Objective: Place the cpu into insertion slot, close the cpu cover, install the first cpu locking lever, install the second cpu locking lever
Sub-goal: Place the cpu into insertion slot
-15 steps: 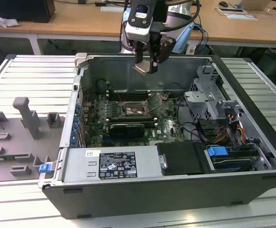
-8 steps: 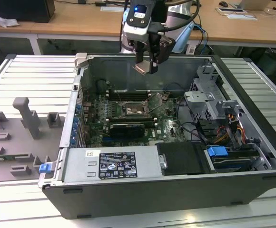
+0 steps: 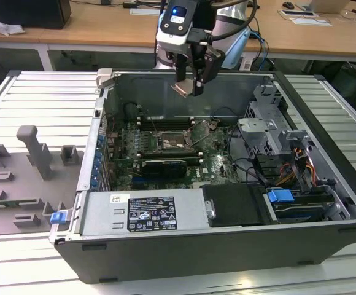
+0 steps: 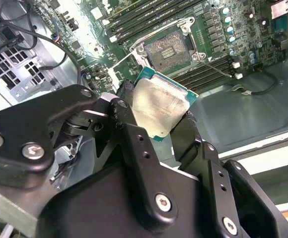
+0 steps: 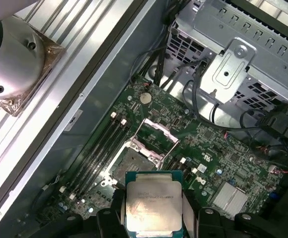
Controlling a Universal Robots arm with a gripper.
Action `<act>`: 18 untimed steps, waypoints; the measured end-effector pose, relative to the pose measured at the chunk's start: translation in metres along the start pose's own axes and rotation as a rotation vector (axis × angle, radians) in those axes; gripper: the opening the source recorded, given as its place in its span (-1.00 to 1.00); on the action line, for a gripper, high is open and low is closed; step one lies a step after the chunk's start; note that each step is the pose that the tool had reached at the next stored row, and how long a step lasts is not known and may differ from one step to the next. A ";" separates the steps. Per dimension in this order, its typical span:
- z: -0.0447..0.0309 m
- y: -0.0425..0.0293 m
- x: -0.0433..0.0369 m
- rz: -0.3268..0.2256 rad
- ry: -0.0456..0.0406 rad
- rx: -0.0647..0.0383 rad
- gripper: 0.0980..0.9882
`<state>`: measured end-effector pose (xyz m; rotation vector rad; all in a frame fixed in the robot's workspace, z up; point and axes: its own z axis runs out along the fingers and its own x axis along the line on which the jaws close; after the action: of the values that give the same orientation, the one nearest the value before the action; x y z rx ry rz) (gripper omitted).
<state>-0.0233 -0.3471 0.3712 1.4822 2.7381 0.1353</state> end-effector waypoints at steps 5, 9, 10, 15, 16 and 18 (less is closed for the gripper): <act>0.0003 0.0000 0.0000 0.032 -0.0028 -0.001 0.00; 0.0004 0.0000 0.0000 0.052 -0.0047 -0.001 0.00; 0.0005 -0.0001 0.0000 0.059 -0.0053 -0.001 0.00; 0.0014 -0.0001 0.0000 0.114 -0.0104 -0.002 0.00; 0.0014 -0.0001 0.0000 0.121 -0.0110 -0.002 0.00; 0.0017 -0.0002 0.0000 0.140 -0.0127 -0.003 0.00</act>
<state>-0.0233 -0.3471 0.3695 1.6677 2.6220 0.1316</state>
